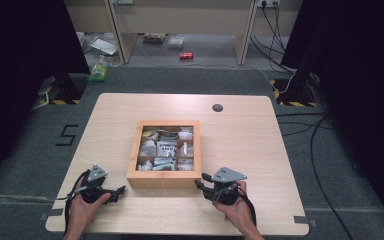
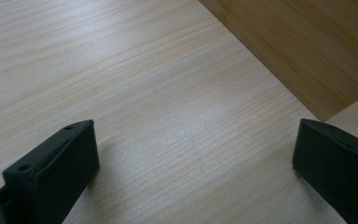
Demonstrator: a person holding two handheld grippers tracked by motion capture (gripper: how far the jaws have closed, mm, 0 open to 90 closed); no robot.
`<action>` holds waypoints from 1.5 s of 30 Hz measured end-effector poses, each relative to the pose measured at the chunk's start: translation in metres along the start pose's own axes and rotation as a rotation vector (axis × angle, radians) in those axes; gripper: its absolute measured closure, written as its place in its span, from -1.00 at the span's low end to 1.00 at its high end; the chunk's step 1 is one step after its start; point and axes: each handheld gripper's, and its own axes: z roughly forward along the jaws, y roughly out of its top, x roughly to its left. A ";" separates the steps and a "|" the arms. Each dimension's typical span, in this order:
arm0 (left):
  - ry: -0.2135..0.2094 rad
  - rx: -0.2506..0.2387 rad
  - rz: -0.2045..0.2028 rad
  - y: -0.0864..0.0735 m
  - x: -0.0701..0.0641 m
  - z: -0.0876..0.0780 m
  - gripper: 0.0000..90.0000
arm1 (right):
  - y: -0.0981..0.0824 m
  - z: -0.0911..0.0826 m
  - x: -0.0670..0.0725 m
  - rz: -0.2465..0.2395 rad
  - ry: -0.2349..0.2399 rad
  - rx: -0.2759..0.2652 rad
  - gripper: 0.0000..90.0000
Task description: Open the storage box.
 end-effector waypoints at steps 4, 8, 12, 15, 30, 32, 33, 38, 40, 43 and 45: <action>0.000 0.000 0.000 0.000 0.000 0.000 -1.00 | 0.000 0.000 0.000 -0.001 0.002 -0.001 0.37; 0.000 0.000 0.000 0.000 0.000 0.000 -1.00 | 0.001 -0.001 0.000 -0.006 -0.001 -0.020 0.40; 0.000 0.000 0.000 0.000 0.000 0.000 -1.00 | 0.002 -0.002 0.000 -0.012 -0.001 -0.025 0.40; 0.000 0.000 0.000 0.000 0.000 0.000 -1.00 | 0.003 -0.002 0.001 -0.016 -0.001 -0.029 0.41; 0.000 0.000 0.000 0.000 0.000 0.000 -1.00 | 0.024 -0.003 -0.002 0.009 0.014 -0.092 0.39; 0.000 0.000 0.000 0.000 0.000 0.000 -1.00 | 0.025 -0.003 -0.002 0.006 0.011 -0.093 0.39; 0.000 0.000 0.000 0.000 0.000 0.000 -1.00 | 0.027 -0.004 -0.002 0.009 0.010 -0.093 0.39; 0.000 0.000 0.000 0.000 0.000 0.000 -1.00 | 0.037 -0.003 -0.006 0.012 0.001 -0.117 0.39; 0.000 0.000 0.000 0.000 0.000 0.000 -1.00 | 0.040 -0.002 -0.007 0.017 0.000 -0.124 0.40; 0.000 0.001 0.001 0.000 0.000 0.000 -1.00 | 0.043 -0.002 -0.009 0.018 -0.001 -0.131 0.39; 0.000 0.001 0.001 0.000 0.000 0.000 -1.00 | 0.046 -0.001 -0.010 0.026 0.002 -0.139 0.39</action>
